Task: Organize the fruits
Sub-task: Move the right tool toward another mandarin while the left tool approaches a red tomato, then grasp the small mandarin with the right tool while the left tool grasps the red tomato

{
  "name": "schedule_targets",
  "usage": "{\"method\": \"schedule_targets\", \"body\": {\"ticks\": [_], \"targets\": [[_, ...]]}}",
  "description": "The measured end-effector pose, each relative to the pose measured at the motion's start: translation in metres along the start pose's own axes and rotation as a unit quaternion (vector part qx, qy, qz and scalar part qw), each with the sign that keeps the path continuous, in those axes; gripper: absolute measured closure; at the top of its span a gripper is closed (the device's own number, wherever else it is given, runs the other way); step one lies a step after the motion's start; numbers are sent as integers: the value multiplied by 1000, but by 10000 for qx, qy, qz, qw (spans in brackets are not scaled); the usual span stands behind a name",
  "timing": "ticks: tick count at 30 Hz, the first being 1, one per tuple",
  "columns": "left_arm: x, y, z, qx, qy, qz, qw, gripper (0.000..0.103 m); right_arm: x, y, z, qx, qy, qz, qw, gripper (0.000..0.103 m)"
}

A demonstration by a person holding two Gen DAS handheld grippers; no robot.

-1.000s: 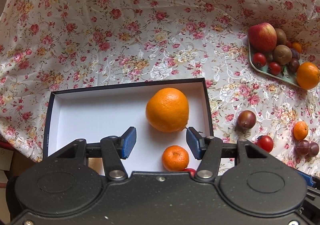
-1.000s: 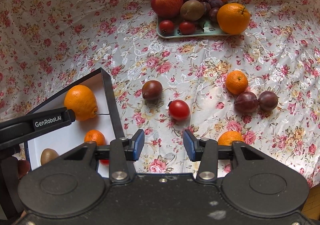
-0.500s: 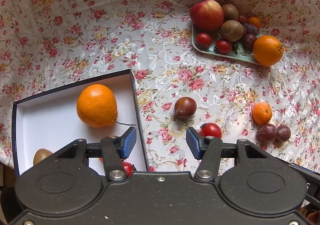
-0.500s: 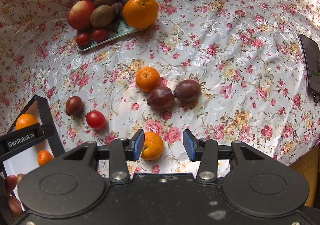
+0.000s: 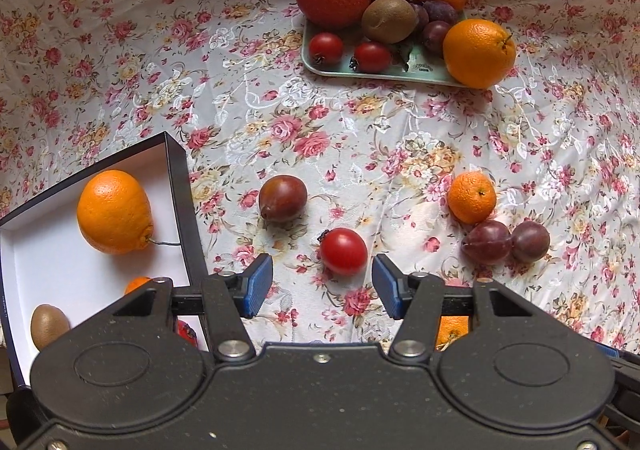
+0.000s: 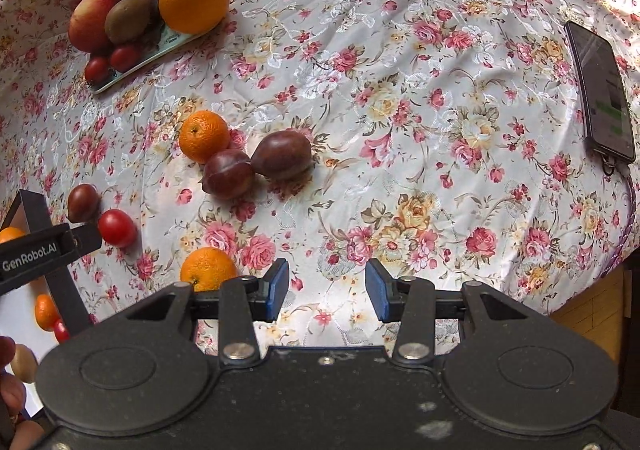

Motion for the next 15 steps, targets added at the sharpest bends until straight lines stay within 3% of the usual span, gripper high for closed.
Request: {"method": "schedule_targets", "body": {"ticks": [8,15], "targets": [[2,10,7,-76,181,-128,9997,42,7,8,-2,-126,132,-258,9995,58],[-3,11,-1,-24,74,-155,9998,42,7,5,-8,-147,442,53,9989,58]]}}
Point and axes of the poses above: each gripper's, at about its wrist camera, not at the fingertips, and y roughly the way its jaws point, z to its right, x to its underside, the point moved 4 cm from there along y, roughly the way its jaws point, and after that the axes turned 11 degrees about -y, right-handed, at the moved point
